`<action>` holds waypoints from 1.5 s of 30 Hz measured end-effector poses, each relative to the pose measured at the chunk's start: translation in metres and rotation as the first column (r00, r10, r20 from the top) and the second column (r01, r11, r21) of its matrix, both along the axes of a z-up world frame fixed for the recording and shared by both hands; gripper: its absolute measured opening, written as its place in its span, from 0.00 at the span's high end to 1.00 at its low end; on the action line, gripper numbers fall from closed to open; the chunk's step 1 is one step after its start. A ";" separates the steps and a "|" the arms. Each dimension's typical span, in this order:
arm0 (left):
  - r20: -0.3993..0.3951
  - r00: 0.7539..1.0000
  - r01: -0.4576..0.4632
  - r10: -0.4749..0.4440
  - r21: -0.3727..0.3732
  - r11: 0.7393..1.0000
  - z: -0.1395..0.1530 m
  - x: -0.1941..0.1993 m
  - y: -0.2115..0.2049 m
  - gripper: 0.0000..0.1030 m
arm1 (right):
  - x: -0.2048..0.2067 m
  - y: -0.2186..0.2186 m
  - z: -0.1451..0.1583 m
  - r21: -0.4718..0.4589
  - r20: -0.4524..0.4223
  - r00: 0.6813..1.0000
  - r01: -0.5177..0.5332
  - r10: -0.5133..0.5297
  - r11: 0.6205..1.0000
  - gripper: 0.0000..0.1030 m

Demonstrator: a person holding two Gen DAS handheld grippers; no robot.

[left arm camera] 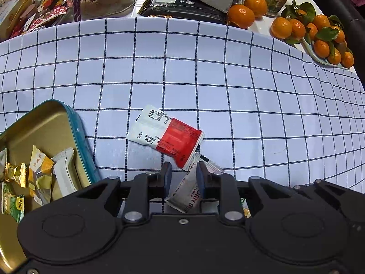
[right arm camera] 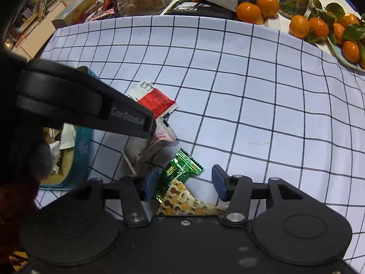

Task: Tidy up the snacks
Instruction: 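Move both tools back over the white strip packet and brown patterned packet, then grasp the white HAWTHORN STRIP packet with the left tool while the right tool lowers onto the brown packet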

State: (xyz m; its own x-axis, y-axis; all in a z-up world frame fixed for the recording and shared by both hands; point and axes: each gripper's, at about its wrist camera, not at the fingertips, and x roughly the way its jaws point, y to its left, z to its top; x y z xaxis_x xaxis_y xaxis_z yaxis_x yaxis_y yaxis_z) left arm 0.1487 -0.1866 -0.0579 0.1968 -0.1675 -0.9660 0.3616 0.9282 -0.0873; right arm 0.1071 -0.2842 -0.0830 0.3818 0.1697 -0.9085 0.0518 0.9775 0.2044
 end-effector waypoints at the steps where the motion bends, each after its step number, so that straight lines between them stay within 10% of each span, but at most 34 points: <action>1: -0.001 1.000 0.000 0.000 -0.001 1.000 0.000 0.000 0.001 0.67 | 0.001 -0.003 0.000 0.006 -0.003 1.000 0.009 -0.009 1.000 0.50; 20: -0.032 0.999 -0.022 0.021 -0.030 0.999 0.002 0.001 0.008 0.67 | 0.008 -0.077 0.003 -0.028 -0.026 0.950 0.311 -0.312 0.950 0.46; 27: -0.035 0.999 -0.027 0.026 -0.027 0.999 0.000 0.004 0.007 0.67 | -0.006 -0.058 0.015 0.095 0.032 0.990 0.132 -0.136 0.987 0.42; 45: -0.036 0.999 -0.005 0.002 -0.065 0.998 0.003 0.003 0.006 0.67 | -0.034 -0.011 -0.001 -0.038 0.041 0.990 -0.137 0.139 0.990 0.40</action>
